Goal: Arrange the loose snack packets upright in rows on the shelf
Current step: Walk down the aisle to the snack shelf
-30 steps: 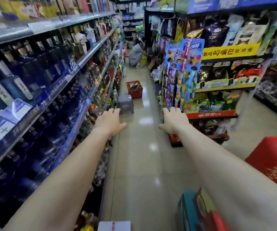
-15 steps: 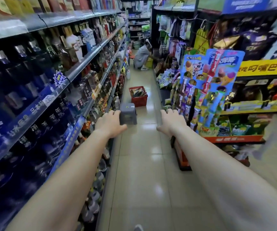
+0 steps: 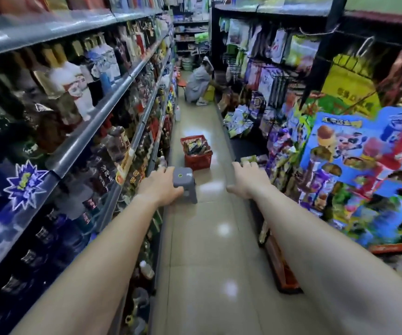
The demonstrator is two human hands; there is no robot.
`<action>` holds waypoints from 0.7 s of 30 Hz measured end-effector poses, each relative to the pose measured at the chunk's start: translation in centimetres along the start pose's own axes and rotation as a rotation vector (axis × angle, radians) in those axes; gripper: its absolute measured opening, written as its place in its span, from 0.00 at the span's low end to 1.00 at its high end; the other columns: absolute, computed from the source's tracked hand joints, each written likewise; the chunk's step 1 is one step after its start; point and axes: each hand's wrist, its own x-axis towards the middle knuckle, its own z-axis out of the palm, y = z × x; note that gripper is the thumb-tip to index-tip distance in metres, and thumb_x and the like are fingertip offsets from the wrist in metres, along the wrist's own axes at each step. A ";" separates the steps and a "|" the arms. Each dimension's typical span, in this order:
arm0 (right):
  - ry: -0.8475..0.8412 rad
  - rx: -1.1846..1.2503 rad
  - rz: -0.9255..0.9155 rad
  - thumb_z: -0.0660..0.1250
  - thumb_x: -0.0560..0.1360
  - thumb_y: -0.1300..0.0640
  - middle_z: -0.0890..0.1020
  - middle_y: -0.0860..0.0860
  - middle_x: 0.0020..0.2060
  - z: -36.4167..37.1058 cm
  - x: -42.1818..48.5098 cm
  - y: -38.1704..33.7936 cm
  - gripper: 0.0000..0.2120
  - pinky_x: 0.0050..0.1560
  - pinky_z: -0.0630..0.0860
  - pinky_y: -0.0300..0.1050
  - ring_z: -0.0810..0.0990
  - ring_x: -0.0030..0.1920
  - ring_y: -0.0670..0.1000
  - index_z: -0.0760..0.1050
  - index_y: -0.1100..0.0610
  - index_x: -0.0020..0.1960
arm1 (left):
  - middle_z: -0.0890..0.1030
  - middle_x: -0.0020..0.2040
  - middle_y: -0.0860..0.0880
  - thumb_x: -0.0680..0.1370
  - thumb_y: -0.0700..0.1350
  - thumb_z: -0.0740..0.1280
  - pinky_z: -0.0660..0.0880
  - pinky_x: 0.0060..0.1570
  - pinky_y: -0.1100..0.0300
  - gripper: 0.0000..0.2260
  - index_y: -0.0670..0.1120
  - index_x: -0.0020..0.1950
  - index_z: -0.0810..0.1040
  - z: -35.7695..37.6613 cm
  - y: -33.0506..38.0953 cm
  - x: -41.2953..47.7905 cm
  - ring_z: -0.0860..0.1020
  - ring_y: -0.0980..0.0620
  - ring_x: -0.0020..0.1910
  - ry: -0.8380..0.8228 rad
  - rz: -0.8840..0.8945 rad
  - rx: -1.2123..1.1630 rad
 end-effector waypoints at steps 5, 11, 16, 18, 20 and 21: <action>-0.023 0.013 0.007 0.66 0.72 0.38 0.67 0.59 0.71 1.7 13.1 0.7 0.38 0.64 0.68 0.59 0.63 0.72 0.62 0.60 0.55 0.75 | 0.69 0.73 0.44 0.75 0.62 0.63 0.74 0.60 0.45 0.33 0.49 0.76 0.63 1.2 -1.5 13.5 0.71 0.42 0.69 -0.015 0.006 0.056; -0.056 0.054 0.046 0.67 0.71 0.41 0.69 0.58 0.68 0.9 29.1 2.3 0.35 0.64 0.69 0.59 0.65 0.70 0.62 0.63 0.55 0.73 | 0.71 0.70 0.45 0.75 0.61 0.64 0.75 0.58 0.46 0.30 0.49 0.74 0.65 0.0 -2.7 29.6 0.71 0.42 0.67 -0.046 0.026 0.057; -0.069 0.080 0.061 0.66 0.72 0.42 0.69 0.58 0.68 0.1 40.7 3.0 0.33 0.63 0.69 0.60 0.66 0.68 0.62 0.64 0.55 0.71 | 0.70 0.72 0.45 0.74 0.61 0.64 0.74 0.62 0.43 0.32 0.49 0.75 0.64 -0.7 -3.3 41.2 0.70 0.42 0.69 -0.055 0.039 0.011; -0.078 0.088 0.069 0.65 0.72 0.43 0.69 0.57 0.68 0.3 45.1 3.2 0.31 0.63 0.69 0.60 0.66 0.68 0.62 0.64 0.55 0.71 | 0.70 0.71 0.45 0.74 0.62 0.64 0.74 0.61 0.44 0.33 0.49 0.75 0.64 -0.6 -3.6 45.8 0.71 0.42 0.68 -0.072 0.051 0.001; -0.086 0.081 0.078 0.64 0.72 0.44 0.69 0.57 0.68 0.7 49.6 3.6 0.31 0.62 0.68 0.60 0.66 0.68 0.62 0.64 0.54 0.72 | 0.71 0.70 0.44 0.74 0.61 0.64 0.74 0.62 0.44 0.32 0.49 0.74 0.65 -0.2 -4.0 50.7 0.72 0.41 0.68 -0.079 0.065 -0.015; -0.091 0.073 0.090 0.65 0.72 0.43 0.68 0.57 0.69 0.9 52.0 3.8 0.32 0.62 0.68 0.59 0.66 0.68 0.62 0.63 0.54 0.72 | 0.71 0.70 0.44 0.73 0.61 0.64 0.74 0.62 0.44 0.32 0.48 0.74 0.65 0.0 -4.2 53.2 0.72 0.41 0.67 -0.079 0.076 -0.010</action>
